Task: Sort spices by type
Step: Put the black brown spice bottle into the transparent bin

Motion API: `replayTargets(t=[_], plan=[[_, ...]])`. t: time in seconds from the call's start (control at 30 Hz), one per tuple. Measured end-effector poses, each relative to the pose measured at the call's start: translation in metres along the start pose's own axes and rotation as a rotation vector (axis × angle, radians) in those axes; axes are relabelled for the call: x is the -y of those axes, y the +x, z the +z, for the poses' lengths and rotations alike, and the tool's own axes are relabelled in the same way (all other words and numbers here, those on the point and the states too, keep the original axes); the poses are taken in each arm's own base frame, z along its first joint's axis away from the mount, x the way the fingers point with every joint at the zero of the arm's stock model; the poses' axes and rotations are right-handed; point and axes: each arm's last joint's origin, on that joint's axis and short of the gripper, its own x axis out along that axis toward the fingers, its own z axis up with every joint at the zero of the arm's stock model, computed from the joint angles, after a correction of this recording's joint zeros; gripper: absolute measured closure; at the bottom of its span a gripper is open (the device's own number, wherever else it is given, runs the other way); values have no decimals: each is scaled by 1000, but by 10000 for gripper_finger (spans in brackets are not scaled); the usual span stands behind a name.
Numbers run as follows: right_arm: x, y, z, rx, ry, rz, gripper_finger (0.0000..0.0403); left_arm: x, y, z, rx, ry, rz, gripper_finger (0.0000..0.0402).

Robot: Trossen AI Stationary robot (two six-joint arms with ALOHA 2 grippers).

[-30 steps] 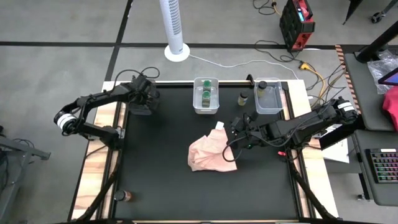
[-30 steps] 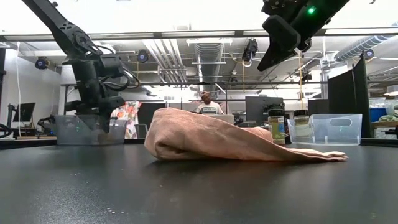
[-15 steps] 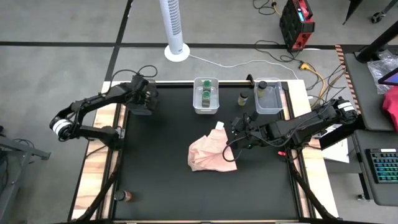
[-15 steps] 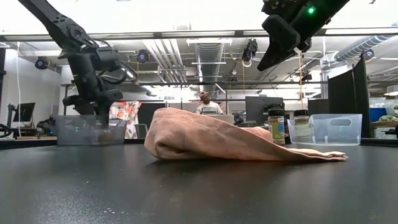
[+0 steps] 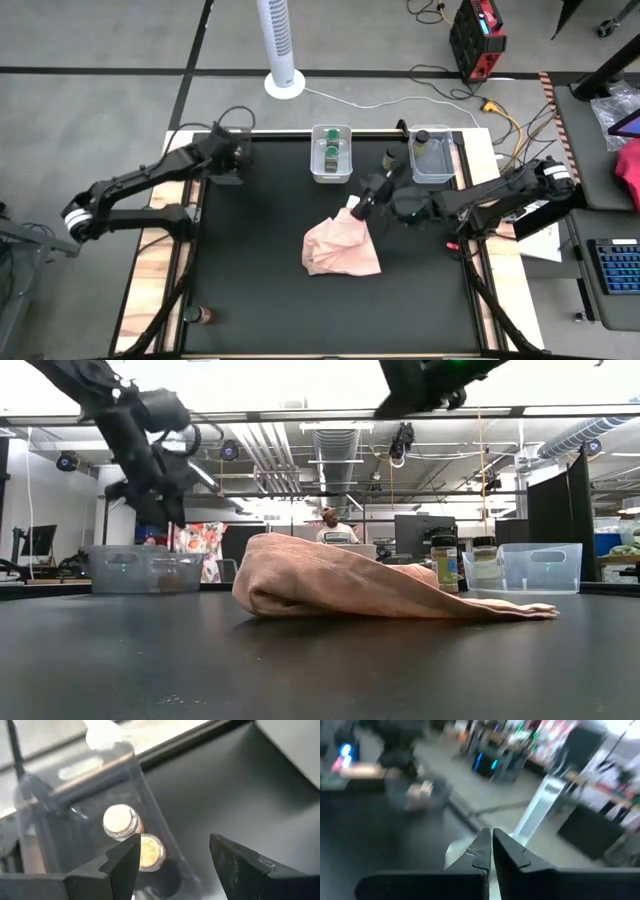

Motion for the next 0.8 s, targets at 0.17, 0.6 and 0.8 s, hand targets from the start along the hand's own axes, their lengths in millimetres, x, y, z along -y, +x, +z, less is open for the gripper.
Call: replayTargets(t=[0.17,0.6,0.8], plan=[[19,16,14,158,31,-13,394,28,-27,-10,110,70,-41,185],[22,22,-2,156,120,71,394,63,-79,-40,254,139,-250,185],[-4,-3,-7,152,99,174,394,78,-81,-52,216,160,-303,185]])
